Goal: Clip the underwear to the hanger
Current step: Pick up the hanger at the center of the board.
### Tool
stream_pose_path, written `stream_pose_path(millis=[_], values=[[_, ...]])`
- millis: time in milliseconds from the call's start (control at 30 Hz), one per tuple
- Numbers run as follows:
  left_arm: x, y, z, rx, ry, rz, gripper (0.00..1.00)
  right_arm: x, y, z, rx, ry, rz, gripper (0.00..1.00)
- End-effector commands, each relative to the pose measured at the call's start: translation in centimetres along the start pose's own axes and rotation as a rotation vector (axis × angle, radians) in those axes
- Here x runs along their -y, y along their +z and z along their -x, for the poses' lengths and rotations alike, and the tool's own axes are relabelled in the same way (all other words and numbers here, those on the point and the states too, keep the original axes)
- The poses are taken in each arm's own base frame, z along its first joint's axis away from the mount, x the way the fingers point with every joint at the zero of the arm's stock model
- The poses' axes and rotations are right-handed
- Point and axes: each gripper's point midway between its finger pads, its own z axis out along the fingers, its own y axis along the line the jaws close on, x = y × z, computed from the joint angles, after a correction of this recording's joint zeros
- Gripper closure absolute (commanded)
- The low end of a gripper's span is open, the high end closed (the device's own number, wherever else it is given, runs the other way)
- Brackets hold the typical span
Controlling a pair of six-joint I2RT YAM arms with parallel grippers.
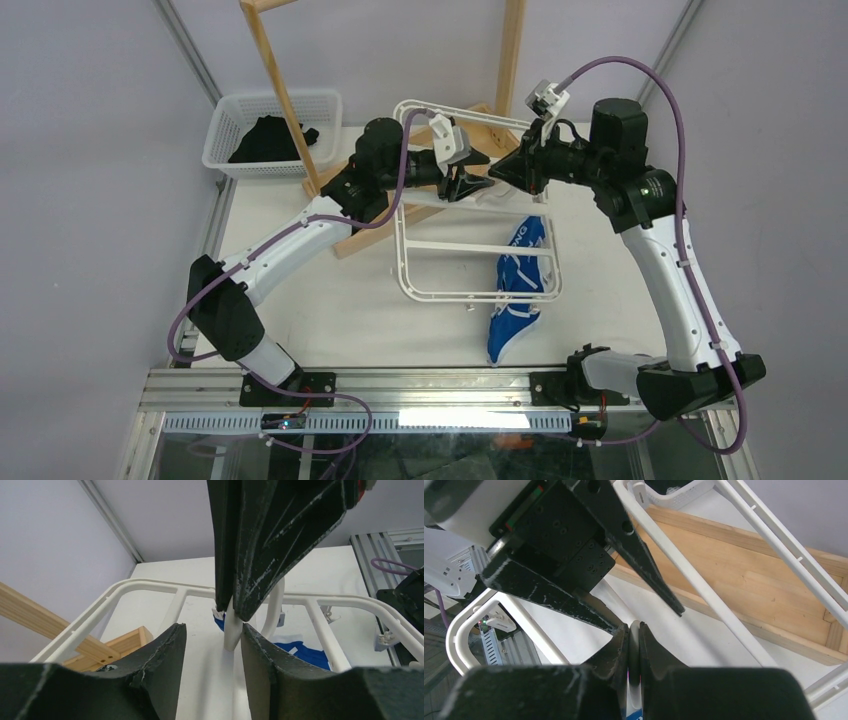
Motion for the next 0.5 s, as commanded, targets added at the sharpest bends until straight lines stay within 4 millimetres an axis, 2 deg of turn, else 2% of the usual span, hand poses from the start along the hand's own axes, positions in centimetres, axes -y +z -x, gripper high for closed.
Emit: stream_pose_path(millis=[0, 67, 133, 200, 300, 333, 367, 467], values=[[-0.1, -0.4, 4.0, 0.109, 0.064, 0.016, 0.52, -0.8, -0.3, 3.8, 0.125, -0.065, 0.013, 1.00], [-0.1, -0.4, 4.1, 0.113, 0.061, 0.012, 0.52, -0.8, -0.2, 3.8, 0.127, -0.065, 0.019, 1.00], [0.0, -0.3, 4.0, 0.113, 0.057, 0.010, 0.59, -0.9, -0.1, 3.9, 0.128, -0.063, 0.023, 1.00], [-0.1, -0.3, 4.1, 0.117, 0.054, 0.011, 0.70, -1.1, -0.1, 3.9, 0.130, -0.066, 0.027, 1.00], [-0.1, -0.3, 4.1, 0.122, 0.050, 0.018, 0.96, -1.1, -0.4, 4.0, 0.144, -0.077, 0.020, 1.00], [-0.3, -0.3, 4.1, 0.123, 0.050, 0.026, 1.00, -1.2, -0.5, 4.2, 0.156, -0.085, 0.015, 0.95], [-0.3, -0.4, 4.2, 0.126, 0.048, 0.034, 1.00, -1.3, -0.7, 4.3, 0.168, -0.094, 0.011, 0.89], [-0.6, -0.7, 4.6, 0.143, 0.045, 0.059, 1.00, -1.1, -1.7, 4.6, 0.219, -0.134, -0.050, 0.61]])
